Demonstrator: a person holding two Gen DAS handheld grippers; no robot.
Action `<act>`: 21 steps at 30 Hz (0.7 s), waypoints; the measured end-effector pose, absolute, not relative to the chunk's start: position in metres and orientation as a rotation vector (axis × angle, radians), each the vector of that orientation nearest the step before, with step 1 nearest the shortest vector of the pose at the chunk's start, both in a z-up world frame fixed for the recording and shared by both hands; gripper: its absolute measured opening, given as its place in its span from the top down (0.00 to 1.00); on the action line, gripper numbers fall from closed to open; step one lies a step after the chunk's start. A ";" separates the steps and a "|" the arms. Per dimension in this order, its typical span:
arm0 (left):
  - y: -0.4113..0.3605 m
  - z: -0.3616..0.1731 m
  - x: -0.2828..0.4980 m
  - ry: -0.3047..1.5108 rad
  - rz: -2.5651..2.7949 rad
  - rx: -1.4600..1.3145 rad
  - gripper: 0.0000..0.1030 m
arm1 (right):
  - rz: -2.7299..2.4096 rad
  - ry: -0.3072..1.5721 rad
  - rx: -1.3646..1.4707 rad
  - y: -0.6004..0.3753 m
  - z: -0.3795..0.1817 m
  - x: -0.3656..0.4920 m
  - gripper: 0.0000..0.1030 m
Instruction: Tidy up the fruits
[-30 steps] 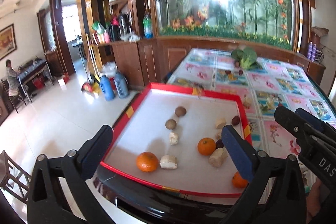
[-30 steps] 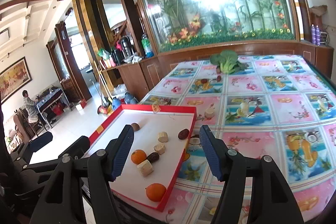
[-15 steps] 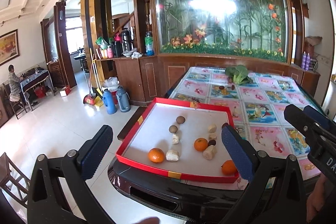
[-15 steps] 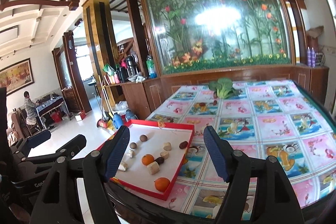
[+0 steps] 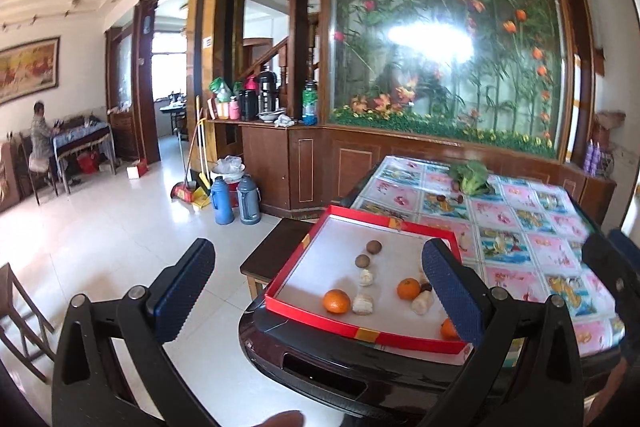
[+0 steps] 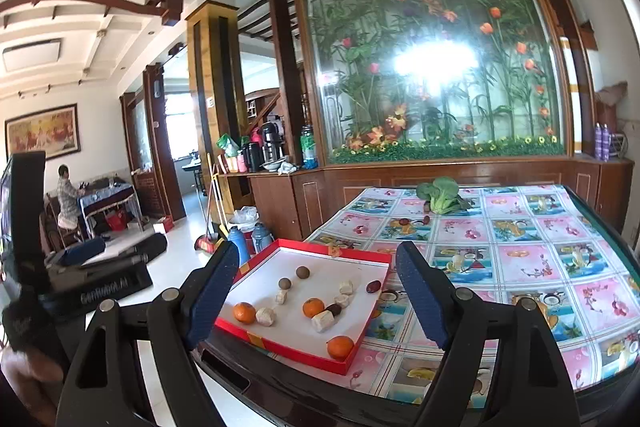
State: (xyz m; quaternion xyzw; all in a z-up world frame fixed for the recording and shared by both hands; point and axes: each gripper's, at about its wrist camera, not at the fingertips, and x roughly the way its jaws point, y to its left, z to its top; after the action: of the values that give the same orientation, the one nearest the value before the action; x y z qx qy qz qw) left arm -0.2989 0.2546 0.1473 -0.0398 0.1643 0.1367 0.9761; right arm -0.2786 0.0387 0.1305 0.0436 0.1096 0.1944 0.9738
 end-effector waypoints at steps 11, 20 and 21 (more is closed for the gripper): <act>0.292 0.146 -0.315 0.229 0.485 -0.072 0.00 | 0.416 0.275 0.080 0.046 0.118 -0.273 0.21; 0.298 0.142 -0.319 0.249 0.473 -0.092 0.00 | 0.433 0.279 0.025 0.057 0.116 -0.280 0.21; 0.296 0.142 -0.319 0.252 0.469 -0.090 0.00 | 0.435 0.281 0.022 0.057 0.115 -0.280 0.21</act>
State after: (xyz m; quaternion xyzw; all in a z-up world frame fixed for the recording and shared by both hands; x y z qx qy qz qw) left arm -0.3188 0.2960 0.1417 -0.0446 0.1247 0.2318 0.9637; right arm -0.2803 0.0573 0.1149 0.0108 0.1387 0.2148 0.9667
